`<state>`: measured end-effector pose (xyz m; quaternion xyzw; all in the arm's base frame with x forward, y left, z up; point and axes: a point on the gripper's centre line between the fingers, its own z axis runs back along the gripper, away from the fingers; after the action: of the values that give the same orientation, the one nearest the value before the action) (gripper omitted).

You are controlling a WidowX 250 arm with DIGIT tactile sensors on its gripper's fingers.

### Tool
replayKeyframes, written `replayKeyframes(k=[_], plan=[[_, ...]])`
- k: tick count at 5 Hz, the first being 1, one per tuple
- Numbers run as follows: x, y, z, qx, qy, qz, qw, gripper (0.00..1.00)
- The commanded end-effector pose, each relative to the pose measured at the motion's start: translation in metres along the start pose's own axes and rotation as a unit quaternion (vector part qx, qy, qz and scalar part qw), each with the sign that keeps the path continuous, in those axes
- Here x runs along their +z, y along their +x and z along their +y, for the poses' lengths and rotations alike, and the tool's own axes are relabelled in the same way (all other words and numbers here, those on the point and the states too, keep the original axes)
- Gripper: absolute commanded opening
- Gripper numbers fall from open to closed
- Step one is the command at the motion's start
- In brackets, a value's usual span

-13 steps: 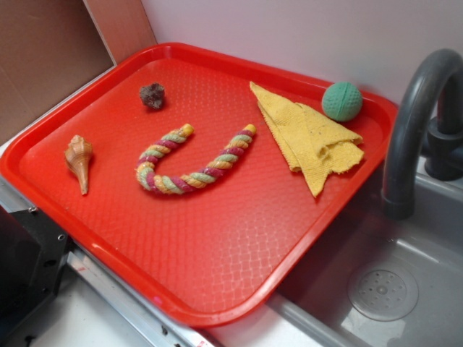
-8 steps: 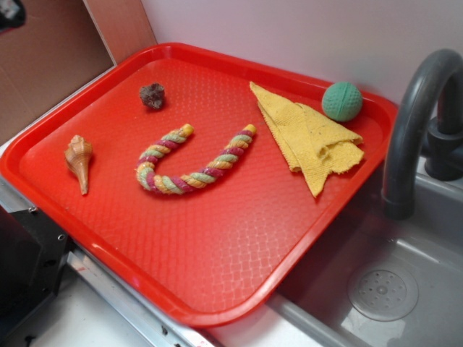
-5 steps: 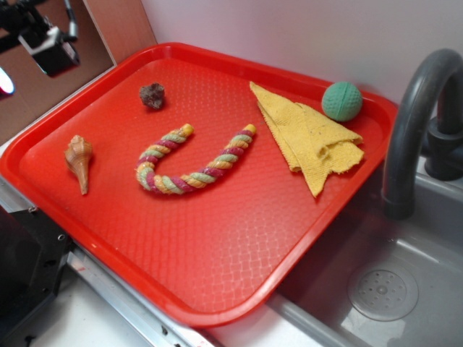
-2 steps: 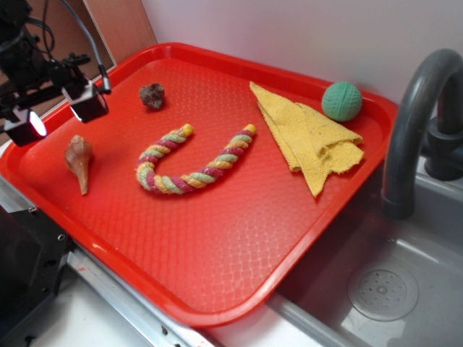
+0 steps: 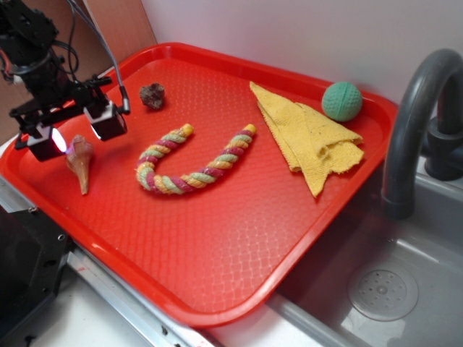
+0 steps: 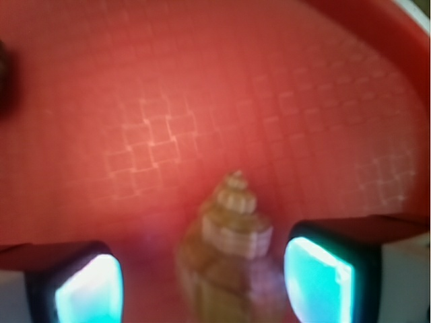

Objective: Grab the shell.

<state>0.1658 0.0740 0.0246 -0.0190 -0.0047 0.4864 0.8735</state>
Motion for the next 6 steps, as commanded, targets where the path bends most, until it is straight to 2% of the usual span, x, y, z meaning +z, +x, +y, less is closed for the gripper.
replayKeyframes(k=[1, 2, 3, 5, 6], plan=[[-0.010, -0.004, 0.002, -0.001, 0.017, -0.004, 1.000, 0.70], [-0.012, -0.005, 0.002, 0.002, 0.019, -0.007, 1.000, 0.00], [-0.006, -0.005, 0.003, 0.009, 0.015, -0.011, 1.000, 0.00], [0.088, 0.022, -0.010, -0.084, -0.070, -0.024, 0.994, 0.00], [0.110, 0.018, -0.035, -0.180, -0.099, -0.012, 0.979, 0.00]])
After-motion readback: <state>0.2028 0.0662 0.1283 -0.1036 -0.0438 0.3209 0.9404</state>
